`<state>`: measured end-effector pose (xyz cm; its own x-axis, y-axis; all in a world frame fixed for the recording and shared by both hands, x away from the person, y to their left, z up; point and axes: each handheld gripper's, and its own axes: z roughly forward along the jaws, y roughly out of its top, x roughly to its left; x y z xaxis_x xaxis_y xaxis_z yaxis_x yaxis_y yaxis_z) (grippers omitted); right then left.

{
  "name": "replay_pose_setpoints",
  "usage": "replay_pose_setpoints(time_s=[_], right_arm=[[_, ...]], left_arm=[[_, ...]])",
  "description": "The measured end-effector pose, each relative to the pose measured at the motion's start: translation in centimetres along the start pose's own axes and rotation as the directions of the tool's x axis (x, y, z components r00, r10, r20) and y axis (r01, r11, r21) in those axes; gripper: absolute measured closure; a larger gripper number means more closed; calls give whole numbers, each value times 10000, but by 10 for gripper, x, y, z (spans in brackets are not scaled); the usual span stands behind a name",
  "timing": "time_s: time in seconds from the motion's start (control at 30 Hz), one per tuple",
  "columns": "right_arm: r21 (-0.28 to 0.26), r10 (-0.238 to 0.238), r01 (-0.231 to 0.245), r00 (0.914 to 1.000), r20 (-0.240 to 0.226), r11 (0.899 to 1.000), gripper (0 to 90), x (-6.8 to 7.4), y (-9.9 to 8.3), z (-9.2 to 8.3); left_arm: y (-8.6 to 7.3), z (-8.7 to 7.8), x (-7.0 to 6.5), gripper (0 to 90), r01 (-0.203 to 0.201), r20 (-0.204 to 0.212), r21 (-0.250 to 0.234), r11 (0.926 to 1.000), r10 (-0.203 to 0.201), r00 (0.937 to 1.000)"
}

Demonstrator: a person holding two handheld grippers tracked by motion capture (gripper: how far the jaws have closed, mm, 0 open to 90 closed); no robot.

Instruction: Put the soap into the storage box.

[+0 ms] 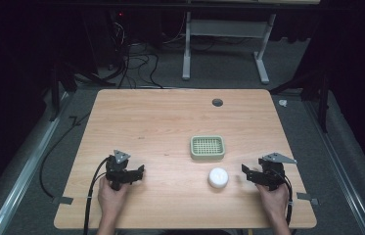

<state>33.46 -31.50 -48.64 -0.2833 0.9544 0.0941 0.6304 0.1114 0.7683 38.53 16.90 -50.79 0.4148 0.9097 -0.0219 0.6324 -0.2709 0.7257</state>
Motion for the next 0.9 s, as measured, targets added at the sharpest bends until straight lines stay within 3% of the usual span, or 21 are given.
replay_pose_setpoints(time_s=[0.4,0.9], right_arm=[[0,-35,35,9993,-381,10000,230,7,-1,0],[-332,-588,554,9921,-1112,9979,226,30,2,-6]], left_arm=[[0,0,0,149,4,2,-4,10000,-4,10000],[0,0,0,149,1,2,0,10000,-1,10000]])
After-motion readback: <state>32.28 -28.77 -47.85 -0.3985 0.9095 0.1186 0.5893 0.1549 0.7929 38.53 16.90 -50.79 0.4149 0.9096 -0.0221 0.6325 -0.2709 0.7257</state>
